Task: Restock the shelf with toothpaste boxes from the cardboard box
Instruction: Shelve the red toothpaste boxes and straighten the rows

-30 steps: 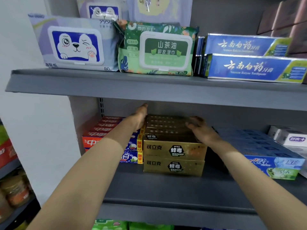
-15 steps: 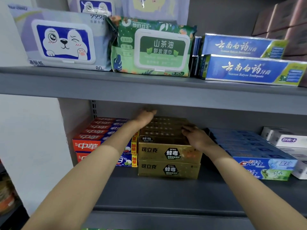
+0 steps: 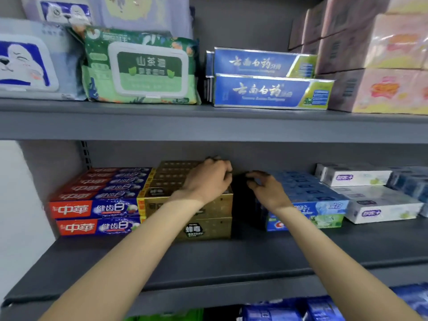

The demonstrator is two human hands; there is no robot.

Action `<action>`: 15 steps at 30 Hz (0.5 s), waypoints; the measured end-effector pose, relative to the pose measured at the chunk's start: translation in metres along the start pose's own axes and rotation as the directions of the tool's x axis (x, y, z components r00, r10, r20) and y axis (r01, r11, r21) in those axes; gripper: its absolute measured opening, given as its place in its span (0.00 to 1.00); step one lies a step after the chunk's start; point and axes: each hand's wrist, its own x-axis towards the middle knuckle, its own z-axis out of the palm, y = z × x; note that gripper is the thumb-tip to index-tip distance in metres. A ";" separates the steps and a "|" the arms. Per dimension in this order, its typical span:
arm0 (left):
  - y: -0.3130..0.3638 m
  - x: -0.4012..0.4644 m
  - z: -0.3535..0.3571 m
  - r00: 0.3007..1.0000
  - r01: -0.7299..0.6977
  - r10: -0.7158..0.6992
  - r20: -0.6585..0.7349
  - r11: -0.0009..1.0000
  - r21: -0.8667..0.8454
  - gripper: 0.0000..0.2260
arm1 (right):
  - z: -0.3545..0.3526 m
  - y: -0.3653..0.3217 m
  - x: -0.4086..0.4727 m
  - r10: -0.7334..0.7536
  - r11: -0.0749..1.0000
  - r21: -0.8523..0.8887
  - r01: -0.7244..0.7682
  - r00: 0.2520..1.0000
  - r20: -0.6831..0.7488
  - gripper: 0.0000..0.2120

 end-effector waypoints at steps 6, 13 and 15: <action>0.077 0.029 0.044 0.980 -0.094 0.106 0.166 0.993 -0.077 0.18 | -0.074 0.073 0.008 0.017 0.998 -0.065 -0.022 0.997 -0.069 0.14; 0.140 0.065 0.108 0.909 -0.124 0.087 0.407 0.990 0.066 0.49 | -0.143 0.160 0.029 0.142 0.983 -0.111 -0.143 0.990 -0.016 0.15; 0.146 0.073 0.123 0.900 -0.086 0.037 0.434 0.992 0.095 0.52 | -0.145 0.173 0.033 0.132 0.991 -0.052 -0.126 0.982 0.133 0.21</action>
